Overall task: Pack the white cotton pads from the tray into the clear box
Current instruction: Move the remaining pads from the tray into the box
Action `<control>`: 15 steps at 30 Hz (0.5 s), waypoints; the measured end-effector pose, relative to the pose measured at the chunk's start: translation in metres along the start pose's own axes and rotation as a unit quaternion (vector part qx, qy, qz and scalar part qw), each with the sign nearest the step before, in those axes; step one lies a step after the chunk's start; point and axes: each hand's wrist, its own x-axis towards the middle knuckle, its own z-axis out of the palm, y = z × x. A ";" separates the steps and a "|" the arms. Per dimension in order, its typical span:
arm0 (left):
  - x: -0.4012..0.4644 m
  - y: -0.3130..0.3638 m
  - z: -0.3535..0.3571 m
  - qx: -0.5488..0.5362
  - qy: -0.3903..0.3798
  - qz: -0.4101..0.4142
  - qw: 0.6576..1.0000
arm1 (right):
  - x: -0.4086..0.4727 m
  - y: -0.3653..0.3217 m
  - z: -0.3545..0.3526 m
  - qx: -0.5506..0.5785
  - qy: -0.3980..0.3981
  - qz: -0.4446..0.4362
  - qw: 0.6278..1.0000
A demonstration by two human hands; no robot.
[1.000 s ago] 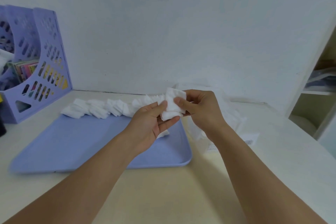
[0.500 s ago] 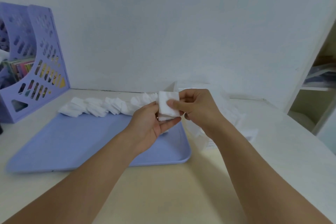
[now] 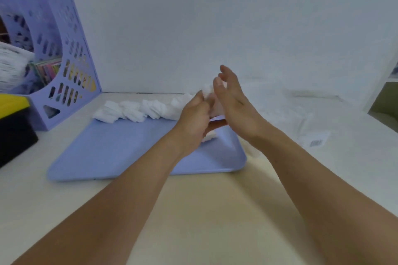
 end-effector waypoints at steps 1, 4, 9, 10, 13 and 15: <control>0.000 -0.002 0.000 0.039 -0.023 -0.007 0.999 | -0.002 0.001 0.006 0.002 -0.035 0.004 0.999; 0.010 0.002 -0.015 0.071 0.038 0.016 0.997 | -0.001 0.002 0.012 0.062 -0.021 0.019 0.998; 0.026 0.017 -0.060 0.207 0.204 0.047 0.956 | 0.008 0.033 0.018 -0.280 -0.002 -0.047 0.959; 0.027 0.014 -0.065 0.222 0.200 0.029 0.954 | 0.008 0.038 0.026 -0.313 -0.027 -0.035 0.949; 0.030 0.000 -0.069 0.261 0.180 -0.038 0.948 | 0.008 0.041 0.035 -0.339 -0.087 0.036 0.936; 0.032 -0.002 -0.072 0.254 0.178 -0.063 0.949 | 0.011 0.038 0.034 -0.302 -0.110 0.087 0.943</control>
